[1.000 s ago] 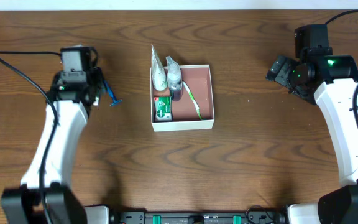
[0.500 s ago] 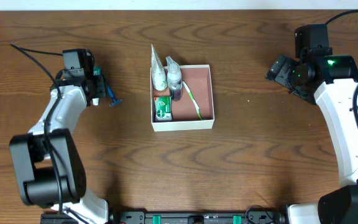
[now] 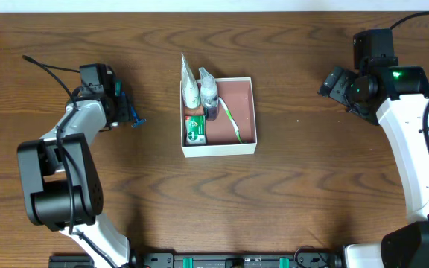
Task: Pack container
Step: 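Lower the left gripper onto the Colgate toothpaste tube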
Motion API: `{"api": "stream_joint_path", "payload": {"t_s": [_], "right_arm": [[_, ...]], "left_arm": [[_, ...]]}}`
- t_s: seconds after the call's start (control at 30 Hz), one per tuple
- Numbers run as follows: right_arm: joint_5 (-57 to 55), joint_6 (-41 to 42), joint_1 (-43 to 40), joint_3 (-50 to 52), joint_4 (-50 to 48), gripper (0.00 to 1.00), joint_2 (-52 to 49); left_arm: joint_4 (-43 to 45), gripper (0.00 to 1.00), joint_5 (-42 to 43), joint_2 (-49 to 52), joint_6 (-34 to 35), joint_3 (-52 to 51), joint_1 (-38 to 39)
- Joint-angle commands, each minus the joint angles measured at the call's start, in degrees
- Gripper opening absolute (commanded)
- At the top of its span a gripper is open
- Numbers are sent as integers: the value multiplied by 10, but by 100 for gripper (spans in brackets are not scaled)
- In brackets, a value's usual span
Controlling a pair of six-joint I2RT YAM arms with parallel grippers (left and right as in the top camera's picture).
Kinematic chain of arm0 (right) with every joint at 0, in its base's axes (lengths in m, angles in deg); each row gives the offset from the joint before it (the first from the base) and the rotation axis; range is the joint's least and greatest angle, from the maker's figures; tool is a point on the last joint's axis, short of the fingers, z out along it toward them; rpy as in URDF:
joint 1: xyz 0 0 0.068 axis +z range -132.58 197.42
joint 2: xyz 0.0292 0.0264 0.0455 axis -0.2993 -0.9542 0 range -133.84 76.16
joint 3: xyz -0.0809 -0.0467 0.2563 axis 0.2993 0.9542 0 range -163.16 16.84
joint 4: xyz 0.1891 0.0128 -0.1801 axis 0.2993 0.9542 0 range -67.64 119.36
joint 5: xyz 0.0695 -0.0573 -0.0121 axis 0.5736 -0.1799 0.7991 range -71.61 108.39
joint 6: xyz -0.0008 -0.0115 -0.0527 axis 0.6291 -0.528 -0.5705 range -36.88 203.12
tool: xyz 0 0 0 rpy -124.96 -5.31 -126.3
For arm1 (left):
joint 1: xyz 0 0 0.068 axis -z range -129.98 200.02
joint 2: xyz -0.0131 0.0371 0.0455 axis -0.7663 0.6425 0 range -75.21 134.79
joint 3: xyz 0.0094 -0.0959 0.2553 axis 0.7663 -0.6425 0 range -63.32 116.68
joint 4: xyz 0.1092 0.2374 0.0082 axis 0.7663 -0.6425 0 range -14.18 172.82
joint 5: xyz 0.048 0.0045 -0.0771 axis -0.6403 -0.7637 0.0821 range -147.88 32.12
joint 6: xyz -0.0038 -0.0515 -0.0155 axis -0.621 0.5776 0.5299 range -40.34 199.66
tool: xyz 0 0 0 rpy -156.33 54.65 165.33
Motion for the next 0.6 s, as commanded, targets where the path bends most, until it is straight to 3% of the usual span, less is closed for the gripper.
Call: {"api": "stream_joint_path", "payload": {"t_s": [0.0, 0.4, 0.57], "right_arm": [[-2, 0, -4, -8, 0, 99, 12], [-2, 0, -4, -8, 0, 99, 12], [-2, 0, -4, -8, 0, 99, 12]], "left_arm": [[7, 68, 2, 9, -4, -5, -8], [14, 58, 24, 43, -3, -5, -8], [14, 32, 23, 43, -3, -5, -8]]}}
